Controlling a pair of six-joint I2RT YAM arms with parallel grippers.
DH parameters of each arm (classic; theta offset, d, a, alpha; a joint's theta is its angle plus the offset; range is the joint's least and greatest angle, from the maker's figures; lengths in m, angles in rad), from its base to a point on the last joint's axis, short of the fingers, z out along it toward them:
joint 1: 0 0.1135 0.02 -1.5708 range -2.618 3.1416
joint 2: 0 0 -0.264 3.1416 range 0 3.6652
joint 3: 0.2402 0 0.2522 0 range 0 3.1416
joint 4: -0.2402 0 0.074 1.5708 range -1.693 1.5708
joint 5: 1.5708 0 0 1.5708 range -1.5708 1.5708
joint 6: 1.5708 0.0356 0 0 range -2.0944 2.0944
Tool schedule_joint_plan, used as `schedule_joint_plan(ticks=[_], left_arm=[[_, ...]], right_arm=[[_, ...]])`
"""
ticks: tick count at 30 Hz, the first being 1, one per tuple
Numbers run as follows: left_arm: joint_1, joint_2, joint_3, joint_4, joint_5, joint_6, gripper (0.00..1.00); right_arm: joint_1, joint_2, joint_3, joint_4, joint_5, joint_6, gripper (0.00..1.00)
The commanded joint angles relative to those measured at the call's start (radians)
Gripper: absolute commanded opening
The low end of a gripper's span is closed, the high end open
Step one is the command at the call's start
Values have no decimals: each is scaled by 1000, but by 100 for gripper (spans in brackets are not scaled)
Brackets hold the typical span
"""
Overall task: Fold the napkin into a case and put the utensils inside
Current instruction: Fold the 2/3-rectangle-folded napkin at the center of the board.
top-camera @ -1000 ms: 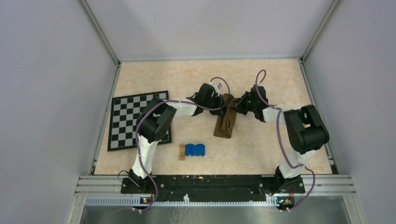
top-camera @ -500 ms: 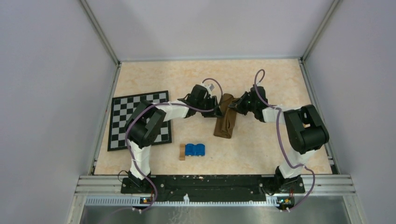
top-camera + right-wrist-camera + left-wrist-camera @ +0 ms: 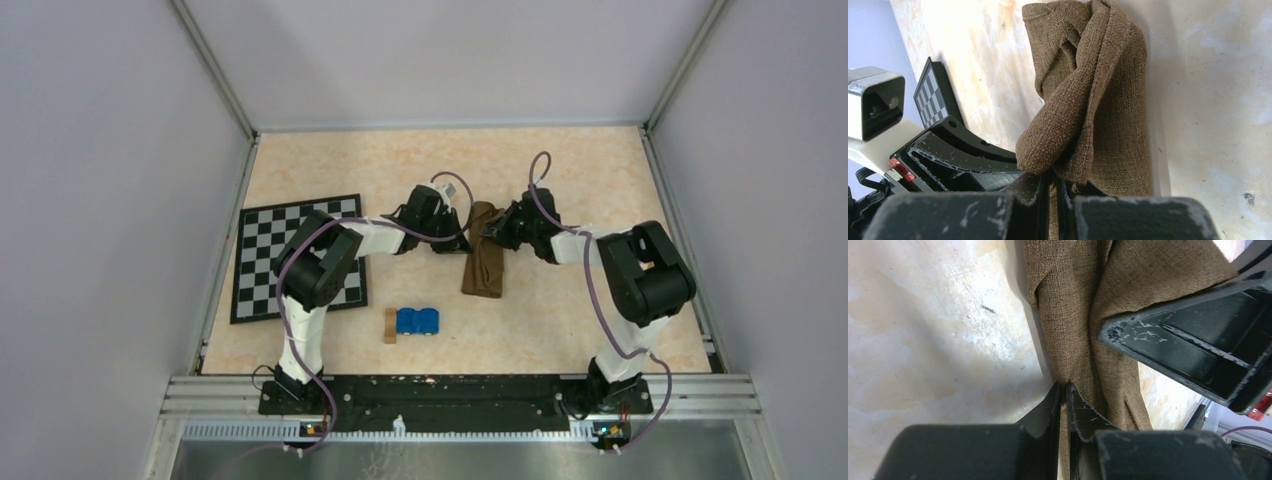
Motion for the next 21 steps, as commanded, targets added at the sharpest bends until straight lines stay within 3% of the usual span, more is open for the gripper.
schedule_joint_plan(ticks=[1, 4, 9, 12, 16, 21], left_arm=[[-10, 20, -24, -8, -9, 18, 11], [-8, -3, -35, -11, -11, 29, 15], [10, -144, -137, 32, -82, 14, 48], [16, -193, -155, 43, -87, 17, 61], [-7, -131, -49, 5, -7, 17, 70], [-67, -47, 35, -64, -65, 44, 71]], right_arm=[[24, 39, 49, 36, 22, 14, 0], [28, 59, 57, 38, 35, 15, 0], [28, 80, 61, 40, 42, 5, 0], [28, 78, 58, 39, 42, -1, 0], [28, 78, 56, 42, 42, 2, 0], [27, 74, 65, 40, 34, 4, 0]])
